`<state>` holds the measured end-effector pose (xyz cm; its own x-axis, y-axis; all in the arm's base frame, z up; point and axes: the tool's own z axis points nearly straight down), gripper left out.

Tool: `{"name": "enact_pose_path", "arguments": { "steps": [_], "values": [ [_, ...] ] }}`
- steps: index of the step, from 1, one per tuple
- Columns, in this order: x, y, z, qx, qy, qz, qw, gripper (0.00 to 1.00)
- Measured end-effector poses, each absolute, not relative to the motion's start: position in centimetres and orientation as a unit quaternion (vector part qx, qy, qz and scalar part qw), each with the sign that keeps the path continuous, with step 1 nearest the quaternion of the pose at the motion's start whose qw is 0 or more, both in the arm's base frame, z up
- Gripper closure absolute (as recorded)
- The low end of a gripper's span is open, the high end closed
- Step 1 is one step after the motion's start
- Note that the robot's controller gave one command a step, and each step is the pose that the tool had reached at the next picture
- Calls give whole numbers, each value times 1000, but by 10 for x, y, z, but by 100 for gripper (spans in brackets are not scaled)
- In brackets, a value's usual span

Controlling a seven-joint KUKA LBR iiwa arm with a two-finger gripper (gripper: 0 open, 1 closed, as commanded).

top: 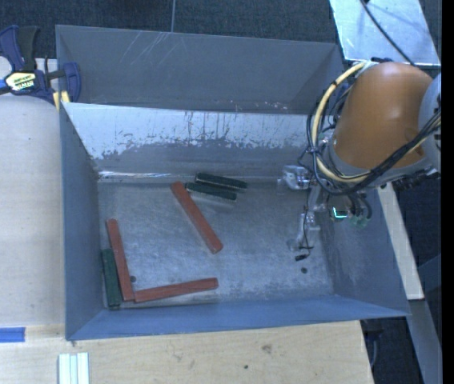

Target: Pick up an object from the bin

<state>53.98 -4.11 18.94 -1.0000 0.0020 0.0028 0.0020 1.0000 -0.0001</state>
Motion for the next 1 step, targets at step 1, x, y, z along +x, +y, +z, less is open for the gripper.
{"name": "enact_pose_path", "arguments": {
  "steps": [1],
  "values": [
    [548, 60, 163, 32, -1000, -2, 0, 0]
  ]
}}
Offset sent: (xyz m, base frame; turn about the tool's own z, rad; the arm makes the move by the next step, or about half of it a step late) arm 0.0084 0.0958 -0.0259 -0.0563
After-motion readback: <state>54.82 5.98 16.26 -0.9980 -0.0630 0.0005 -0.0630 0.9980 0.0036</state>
